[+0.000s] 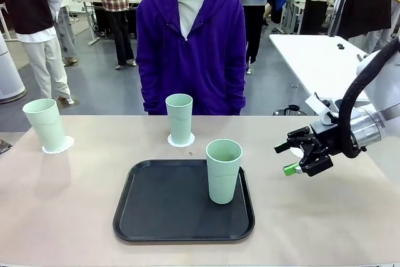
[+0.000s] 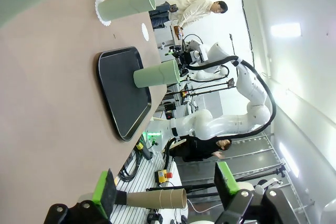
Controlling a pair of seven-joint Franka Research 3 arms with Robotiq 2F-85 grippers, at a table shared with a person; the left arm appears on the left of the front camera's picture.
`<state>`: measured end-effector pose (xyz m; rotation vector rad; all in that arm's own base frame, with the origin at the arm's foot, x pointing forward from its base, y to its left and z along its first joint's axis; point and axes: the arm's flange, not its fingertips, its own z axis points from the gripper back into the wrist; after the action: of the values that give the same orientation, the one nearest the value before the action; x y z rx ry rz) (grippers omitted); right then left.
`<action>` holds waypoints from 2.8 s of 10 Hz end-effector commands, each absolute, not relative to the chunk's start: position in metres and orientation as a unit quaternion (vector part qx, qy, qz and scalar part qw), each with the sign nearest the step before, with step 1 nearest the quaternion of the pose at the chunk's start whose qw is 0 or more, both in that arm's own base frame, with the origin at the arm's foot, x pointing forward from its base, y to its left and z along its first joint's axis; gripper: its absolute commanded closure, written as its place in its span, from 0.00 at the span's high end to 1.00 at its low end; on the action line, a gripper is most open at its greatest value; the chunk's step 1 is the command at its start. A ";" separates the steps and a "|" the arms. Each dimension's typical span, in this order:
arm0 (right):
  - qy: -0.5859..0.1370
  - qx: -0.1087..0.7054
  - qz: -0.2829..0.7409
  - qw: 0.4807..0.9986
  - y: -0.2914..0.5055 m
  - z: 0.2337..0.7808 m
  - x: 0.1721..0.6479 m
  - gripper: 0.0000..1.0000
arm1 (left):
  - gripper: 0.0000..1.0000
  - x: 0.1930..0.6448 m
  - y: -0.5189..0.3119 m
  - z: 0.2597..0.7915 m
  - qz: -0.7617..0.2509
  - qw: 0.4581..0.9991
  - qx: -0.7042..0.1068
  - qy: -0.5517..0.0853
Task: Place coasters on the table and set cups on them.
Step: Take one Reusable plastic cup from the Flat Tray and place it on a coaster set by the human.
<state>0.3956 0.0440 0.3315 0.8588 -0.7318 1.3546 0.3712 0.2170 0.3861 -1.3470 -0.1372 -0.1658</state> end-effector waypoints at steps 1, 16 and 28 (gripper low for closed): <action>-0.320 0.382 0.594 0.631 0.041 0.334 0.396 1.00 | 1.00 0.370 0.219 0.388 -0.079 0.775 -0.623 -0.066; -0.344 0.463 0.557 0.597 0.109 0.277 0.390 1.00 | 1.00 0.370 0.219 0.388 -0.079 0.775 -0.623 -0.066; -0.352 0.473 0.556 0.586 0.143 0.260 0.407 1.00 | 1.00 0.370 0.219 0.388 -0.079 0.775 -0.623 -0.066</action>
<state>0.4000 0.1362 0.2664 1.1085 -0.7801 1.3030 0.3710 0.2173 0.3861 -1.3469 -0.1376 -0.1652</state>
